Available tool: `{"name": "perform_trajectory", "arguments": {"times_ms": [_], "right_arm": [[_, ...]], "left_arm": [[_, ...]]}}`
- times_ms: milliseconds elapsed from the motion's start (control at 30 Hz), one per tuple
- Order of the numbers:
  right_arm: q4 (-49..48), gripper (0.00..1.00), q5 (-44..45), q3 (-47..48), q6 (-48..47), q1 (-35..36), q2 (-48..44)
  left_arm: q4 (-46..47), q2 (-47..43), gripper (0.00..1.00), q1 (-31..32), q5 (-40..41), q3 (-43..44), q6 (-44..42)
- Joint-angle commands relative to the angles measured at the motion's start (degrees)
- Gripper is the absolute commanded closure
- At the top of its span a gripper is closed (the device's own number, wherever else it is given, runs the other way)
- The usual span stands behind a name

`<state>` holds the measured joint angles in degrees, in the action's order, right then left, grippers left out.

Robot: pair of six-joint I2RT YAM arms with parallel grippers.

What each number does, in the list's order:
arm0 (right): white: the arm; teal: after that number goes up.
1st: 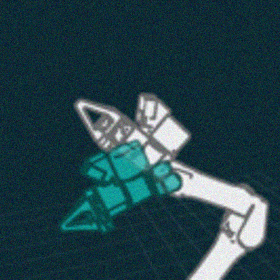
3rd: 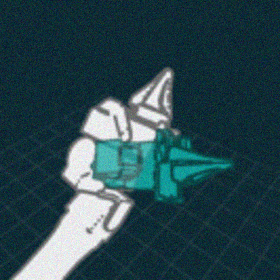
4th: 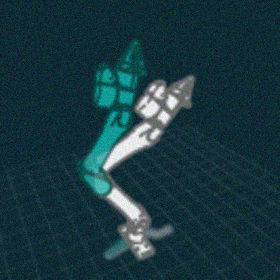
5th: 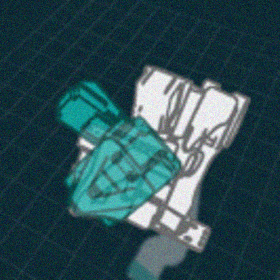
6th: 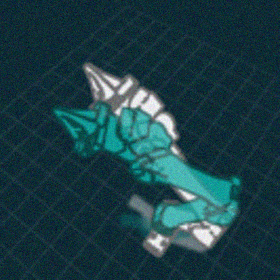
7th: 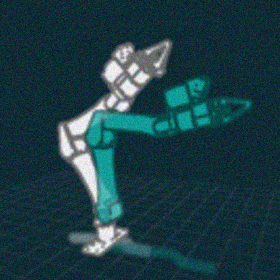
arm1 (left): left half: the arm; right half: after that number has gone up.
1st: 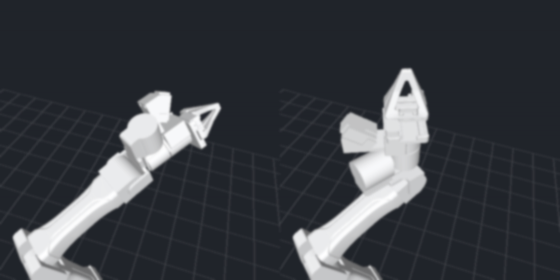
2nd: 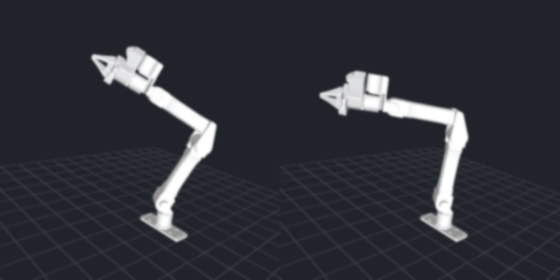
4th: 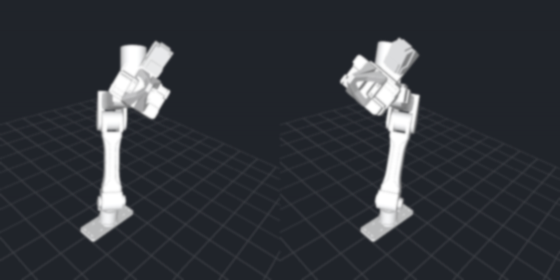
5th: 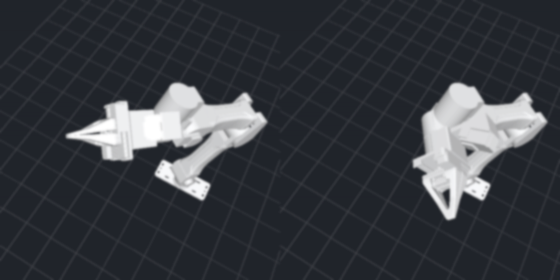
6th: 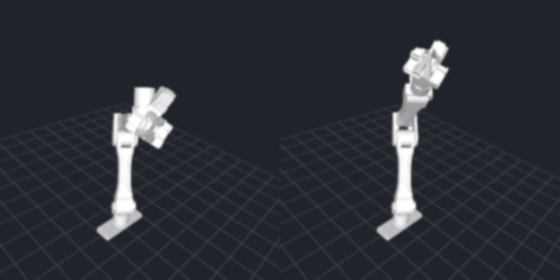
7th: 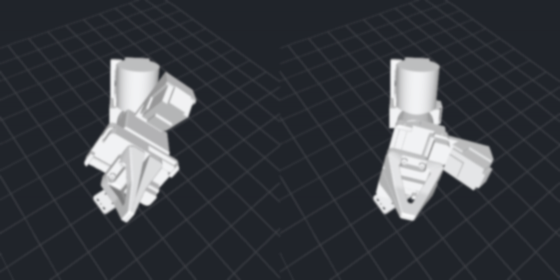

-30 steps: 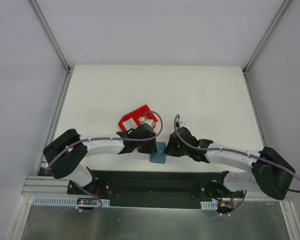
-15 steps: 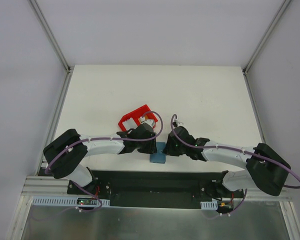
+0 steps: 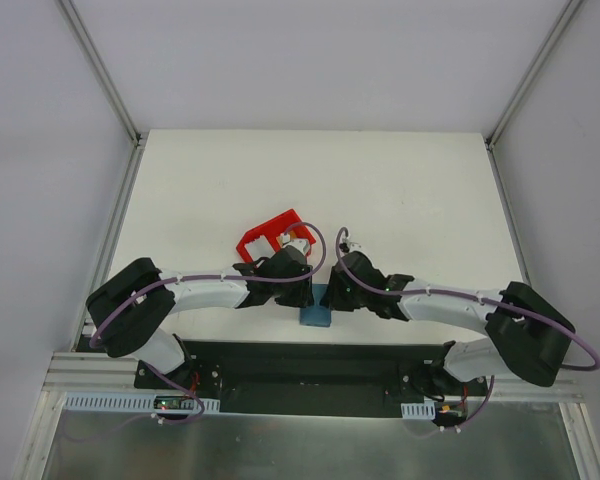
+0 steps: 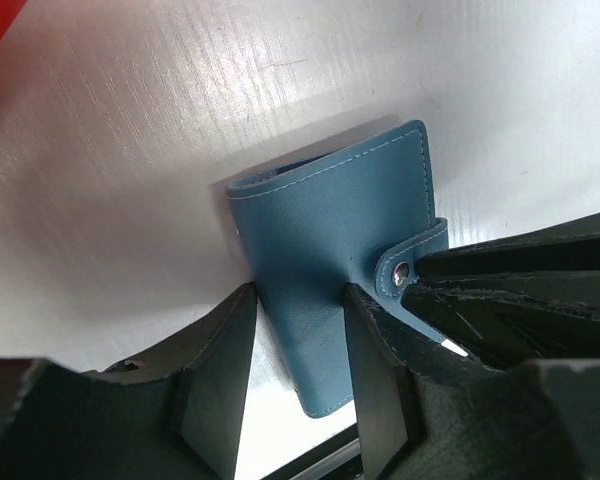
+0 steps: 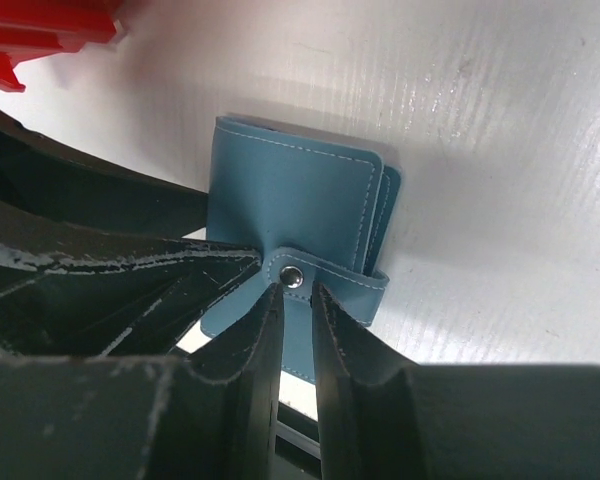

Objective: Put the credit cards into the card holder
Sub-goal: Close the card holder at the center of the board.

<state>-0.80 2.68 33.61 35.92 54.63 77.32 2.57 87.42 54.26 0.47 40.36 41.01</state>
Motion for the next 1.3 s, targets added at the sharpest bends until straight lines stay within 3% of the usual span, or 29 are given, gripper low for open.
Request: {"name": "perform_trajectory", "arguments": {"times_ms": [0, 233, 500, 1267], "right_arm": [[-0.96, 0.80, 0.84, 2.69, -0.59, 0.30, 2.04], [0.53, 0.81, 0.84, 4.19, -0.94, 0.21, 3.98], [12.47, 0.85, 1.63, 9.46, -1.20, 0.39, 8.81], [25.93, 0.88, 0.31, 15.62, -1.20, -1.98, 19.53]], "left_arm": [[-3.01, 1.44, 0.60, -0.56, 0.50, -0.72, -1.64], [-2.92, 1.35, 0.60, -0.56, 0.32, -0.81, -1.81], [-2.83, 1.53, 0.60, -0.56, 0.32, -0.72, -1.73], [0.42, 0.39, 0.60, -0.56, 0.67, -3.88, 1.00]]}}
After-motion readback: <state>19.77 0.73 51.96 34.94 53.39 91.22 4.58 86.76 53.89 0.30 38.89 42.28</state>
